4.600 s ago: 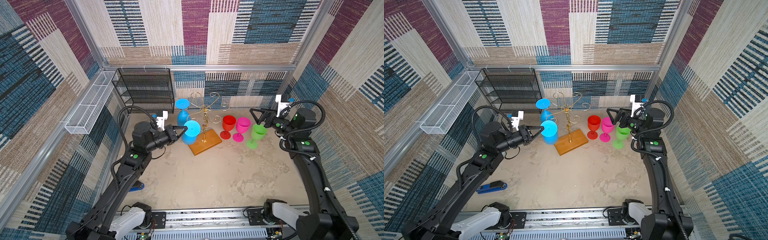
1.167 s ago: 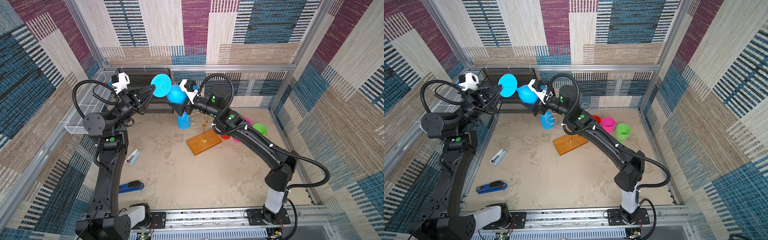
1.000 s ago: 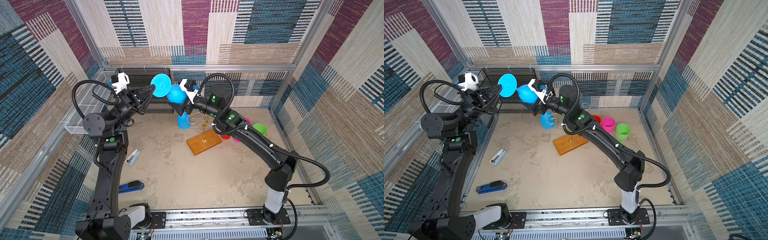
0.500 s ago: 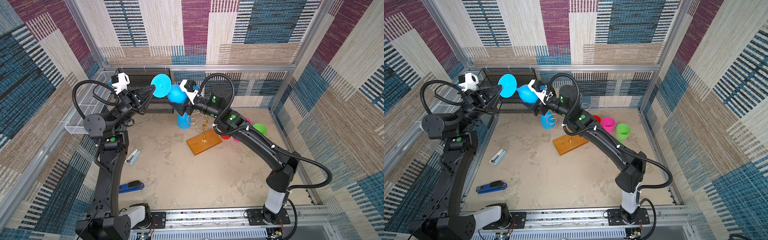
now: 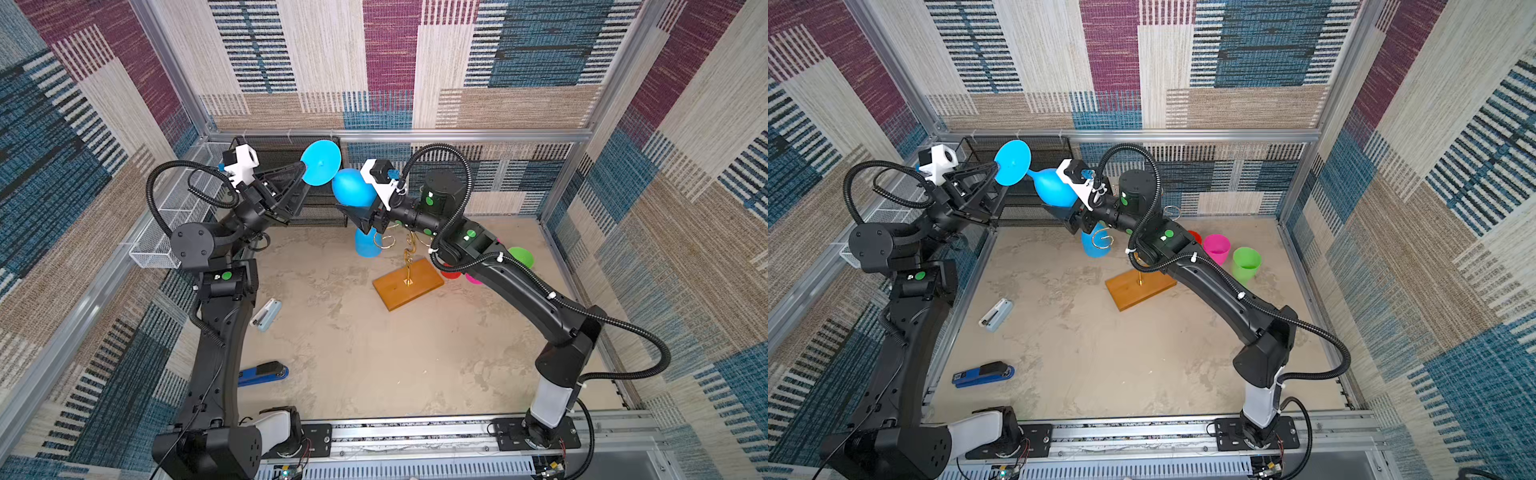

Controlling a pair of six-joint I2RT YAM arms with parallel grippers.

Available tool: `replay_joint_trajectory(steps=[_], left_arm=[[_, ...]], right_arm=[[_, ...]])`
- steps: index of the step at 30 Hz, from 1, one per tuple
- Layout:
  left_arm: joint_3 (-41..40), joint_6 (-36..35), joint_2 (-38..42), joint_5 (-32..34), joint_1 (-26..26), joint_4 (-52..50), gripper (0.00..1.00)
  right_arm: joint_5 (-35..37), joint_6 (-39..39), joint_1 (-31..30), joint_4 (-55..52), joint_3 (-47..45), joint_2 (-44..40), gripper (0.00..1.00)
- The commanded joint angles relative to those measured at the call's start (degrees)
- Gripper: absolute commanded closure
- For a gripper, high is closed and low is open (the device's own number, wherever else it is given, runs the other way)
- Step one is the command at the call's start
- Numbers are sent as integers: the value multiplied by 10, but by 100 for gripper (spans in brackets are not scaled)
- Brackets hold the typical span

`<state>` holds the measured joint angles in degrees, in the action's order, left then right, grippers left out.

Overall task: Take the wine glass off the wine glass rack
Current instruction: Pass the wine glass.

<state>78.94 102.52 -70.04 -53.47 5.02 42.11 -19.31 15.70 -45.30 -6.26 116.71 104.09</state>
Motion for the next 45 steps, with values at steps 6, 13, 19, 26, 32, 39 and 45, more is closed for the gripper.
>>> replay_joint_trajectory(steps=[6, 13, 19, 26, 32, 39, 45], left_arm=[[2, -48, 9, 14, 0, -4, 50], [10, -113, 18, 28, 2, -8, 46], [3, -300, 49, 56, 2, -119, 45], [-43, -573, 89, 146, 0, -170, 45], [-135, -870, 104, 120, -11, 11, 45], [-103, -1026, 41, 16, -23, 117, 53], [-67, -1106, 15, -42, -44, 89, 55]], right_arm=[[-4, -36, -1, -23, 14, -13, 25], [8, -51, -1, -64, 6, -34, 27], [34, -49, -2, -77, -45, -82, 33], [41, -52, -2, -72, -111, -128, 35], [47, -55, -2, -85, -147, -159, 35], [51, -60, -2, -102, -184, -184, 36], [42, -67, -2, -109, -201, -193, 36]])
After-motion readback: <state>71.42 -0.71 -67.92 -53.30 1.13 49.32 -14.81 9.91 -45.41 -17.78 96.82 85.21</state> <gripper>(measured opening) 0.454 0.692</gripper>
